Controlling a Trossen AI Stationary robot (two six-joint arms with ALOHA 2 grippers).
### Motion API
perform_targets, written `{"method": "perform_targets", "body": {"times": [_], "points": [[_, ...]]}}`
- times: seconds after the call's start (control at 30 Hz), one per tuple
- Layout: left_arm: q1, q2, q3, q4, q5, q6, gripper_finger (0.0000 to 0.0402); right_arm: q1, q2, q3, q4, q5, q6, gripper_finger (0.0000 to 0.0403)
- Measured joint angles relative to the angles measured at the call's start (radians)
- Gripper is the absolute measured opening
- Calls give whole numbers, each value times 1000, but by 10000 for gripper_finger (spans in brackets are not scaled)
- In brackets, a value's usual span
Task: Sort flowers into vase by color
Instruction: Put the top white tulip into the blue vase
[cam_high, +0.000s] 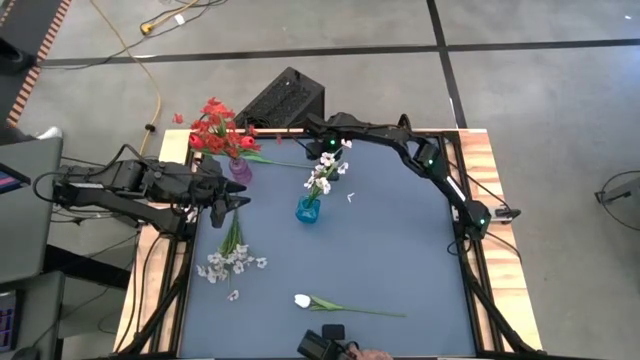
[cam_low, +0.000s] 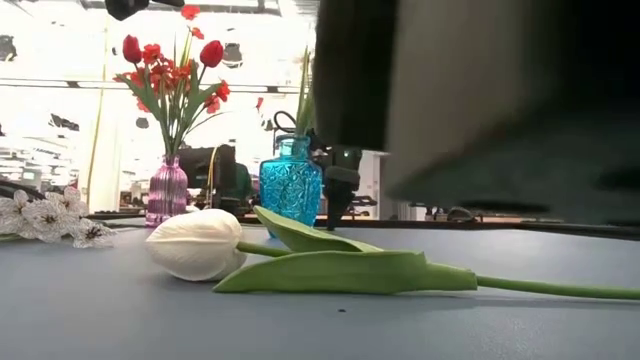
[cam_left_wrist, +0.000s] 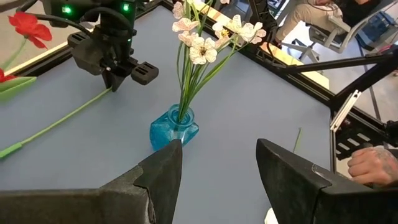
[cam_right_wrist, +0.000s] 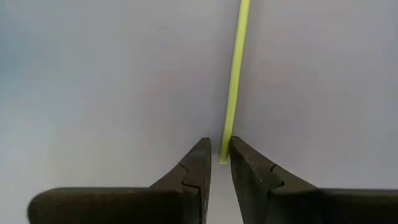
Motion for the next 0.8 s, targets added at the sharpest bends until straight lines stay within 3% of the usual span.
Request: {"method": "perform_targets", "body": {"times": [0.37,0.8], "points": [[-1,0,0,0,5,-8,194,-2,0,0,-46,34,-34,68],[-1,21,0,1,0,2,194,-25,0,0,-158,45,-14,77]]}}
